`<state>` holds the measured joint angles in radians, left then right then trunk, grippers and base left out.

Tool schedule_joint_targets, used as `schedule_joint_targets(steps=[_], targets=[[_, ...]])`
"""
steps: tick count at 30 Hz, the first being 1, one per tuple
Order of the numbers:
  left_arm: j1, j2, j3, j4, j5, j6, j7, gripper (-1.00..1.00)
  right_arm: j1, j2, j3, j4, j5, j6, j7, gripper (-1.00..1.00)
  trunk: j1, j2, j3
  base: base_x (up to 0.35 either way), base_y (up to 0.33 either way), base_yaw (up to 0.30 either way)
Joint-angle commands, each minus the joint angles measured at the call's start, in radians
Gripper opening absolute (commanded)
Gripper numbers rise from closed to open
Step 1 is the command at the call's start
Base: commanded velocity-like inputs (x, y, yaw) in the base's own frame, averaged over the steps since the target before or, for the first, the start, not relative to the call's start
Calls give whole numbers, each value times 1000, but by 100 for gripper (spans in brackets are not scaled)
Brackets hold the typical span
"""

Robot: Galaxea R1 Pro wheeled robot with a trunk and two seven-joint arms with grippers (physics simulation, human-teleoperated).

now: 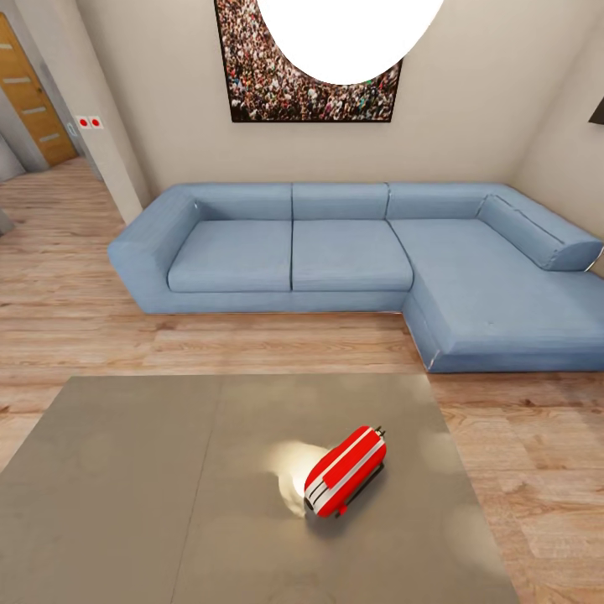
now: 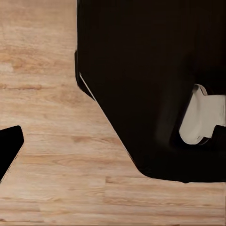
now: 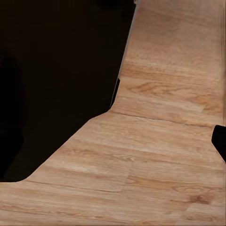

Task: Turn on the radio receiver that's on the table in the living room.

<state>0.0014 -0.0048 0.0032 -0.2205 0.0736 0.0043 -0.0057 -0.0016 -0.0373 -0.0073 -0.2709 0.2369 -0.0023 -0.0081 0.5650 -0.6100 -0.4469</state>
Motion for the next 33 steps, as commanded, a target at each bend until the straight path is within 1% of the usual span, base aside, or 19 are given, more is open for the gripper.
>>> schedule_joint_targets(steps=[1,4,5,7,8,10,11,13,14,15,16,17,21,23,24,25,28,31,33], targets=[[0,-1,0,-14,0,1,0,100,0,0,0,-12,0,7,0,100,0,0,0,0,0,0],[0,-4,-1,-72,-1,12,-1,100,0,-2,2,-75,1,53,1,100,0,0,0,0,0,0],[0,-5,-3,-107,-1,24,-1,100,0,-2,3,-112,1,81,2,100,0,0,0,0,0,0],[0,-6,-4,-148,-1,42,-2,100,0,-3,3,-149,1,107,3,100,0,0,0,0,0,0],[0,-6,-5,-197,-1,68,-3,100,0,-3,4,-186,1,129,5,100,0,0,0,0,0,0],[0,-7,-5,-252,-1,102,-3,100,0,-4,4,-219,1,146,6,100,0,0,0,0,0,0],[0,-8,-6,-312,0,145,-4,100,0,-4,4,-247,2,158,8,100,0,0,0,0,0,0],[0,-9,-6,-376,0,196,-7,100,0,-4,4,-273,4,169,8,100,0,0,0,0,0,0],[0,-9,-6,-440,0,249,-16,100,0,-6,4,-297,5,180,9,100,0,0,0,0,0,0],[0,-11,-7,-537,0,325,-45,100,0,-9,5,-332,7,201,9,100,0,0,0,0,0,0],[0,-11,-7,-569,0,347,-58,100,0,-9,5,-344,9,210,10,100,0,0,0,0,0,0],[0,-11,-8,-631,-1,386,-88,100,0,-10,5,-367,14,233,10,100,0,0,0,0,0,0],[0,-11,-9,-745,-2,441,-154,100,0,-11,4,-428,22,283,14,100,0,0,0,0,0,0],[0,-10,-9,-838,-4,466,-208,100,0,-11,4,-504,25,317,25,100,0,0,0,0,0,0],[-3,-9,-9,-869,-5,472,-228,100,0,-11,5,-585,27,346,31,100,0,0,0,0,0,0],[-7,-9,-9,-890,-5,476,-244,100,0,-11,7,-680,29,384,35,100,0,0,0,0,0,0],[-19,-7,-9,-917,-5,481,-269,100,-11,-12,8,-827,41,451,41,100,0,0,0,0,0,0],[-35,-7,-9,-924,-6,482,-275,100,-33,-11,8,-869,48,474,45,100,0,0,0,0,0,0],[-61,-6,-10,-929,-7,483,-279,100,-82,-10,9,-891,51,491,63,100,0,0,0,0,0,0]])
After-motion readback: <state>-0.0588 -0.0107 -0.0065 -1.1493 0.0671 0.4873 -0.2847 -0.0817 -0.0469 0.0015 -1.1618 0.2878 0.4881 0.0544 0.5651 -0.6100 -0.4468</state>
